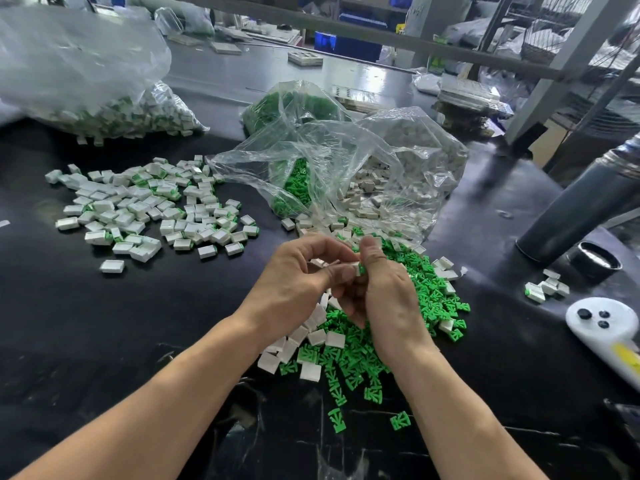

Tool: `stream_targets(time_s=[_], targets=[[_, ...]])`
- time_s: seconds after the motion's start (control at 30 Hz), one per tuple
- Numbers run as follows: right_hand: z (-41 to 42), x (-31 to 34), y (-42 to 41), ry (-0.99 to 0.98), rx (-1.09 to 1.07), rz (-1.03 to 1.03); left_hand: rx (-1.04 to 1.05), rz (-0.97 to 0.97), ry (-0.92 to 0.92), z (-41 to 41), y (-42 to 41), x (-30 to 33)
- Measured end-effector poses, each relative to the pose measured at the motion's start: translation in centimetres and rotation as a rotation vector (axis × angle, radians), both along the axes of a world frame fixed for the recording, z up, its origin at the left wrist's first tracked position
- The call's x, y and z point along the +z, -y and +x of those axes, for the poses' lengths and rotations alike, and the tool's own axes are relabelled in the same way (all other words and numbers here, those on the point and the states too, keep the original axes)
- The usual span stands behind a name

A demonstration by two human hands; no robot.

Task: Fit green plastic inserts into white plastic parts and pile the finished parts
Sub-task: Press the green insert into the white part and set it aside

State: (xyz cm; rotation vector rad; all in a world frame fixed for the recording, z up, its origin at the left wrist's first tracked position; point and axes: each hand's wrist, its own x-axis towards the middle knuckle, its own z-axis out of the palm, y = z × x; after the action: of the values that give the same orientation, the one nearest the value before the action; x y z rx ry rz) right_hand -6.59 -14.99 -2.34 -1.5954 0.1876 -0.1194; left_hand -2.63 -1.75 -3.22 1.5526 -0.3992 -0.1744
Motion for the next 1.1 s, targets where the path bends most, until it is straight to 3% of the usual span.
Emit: stream_targets(time_s=[0.6, 1.1], targets=[[0.5, -0.5, -0.3, 0.122, 0.013, -0.073, 0.004, 0.015, -0.005, -0.6, 0.3, 0.2], [1.3, -1.8, -0.6, 0.143, -0.160, -0.203, 0.055, 0.042, 0.018, -0.9, 0.4, 0.4]])
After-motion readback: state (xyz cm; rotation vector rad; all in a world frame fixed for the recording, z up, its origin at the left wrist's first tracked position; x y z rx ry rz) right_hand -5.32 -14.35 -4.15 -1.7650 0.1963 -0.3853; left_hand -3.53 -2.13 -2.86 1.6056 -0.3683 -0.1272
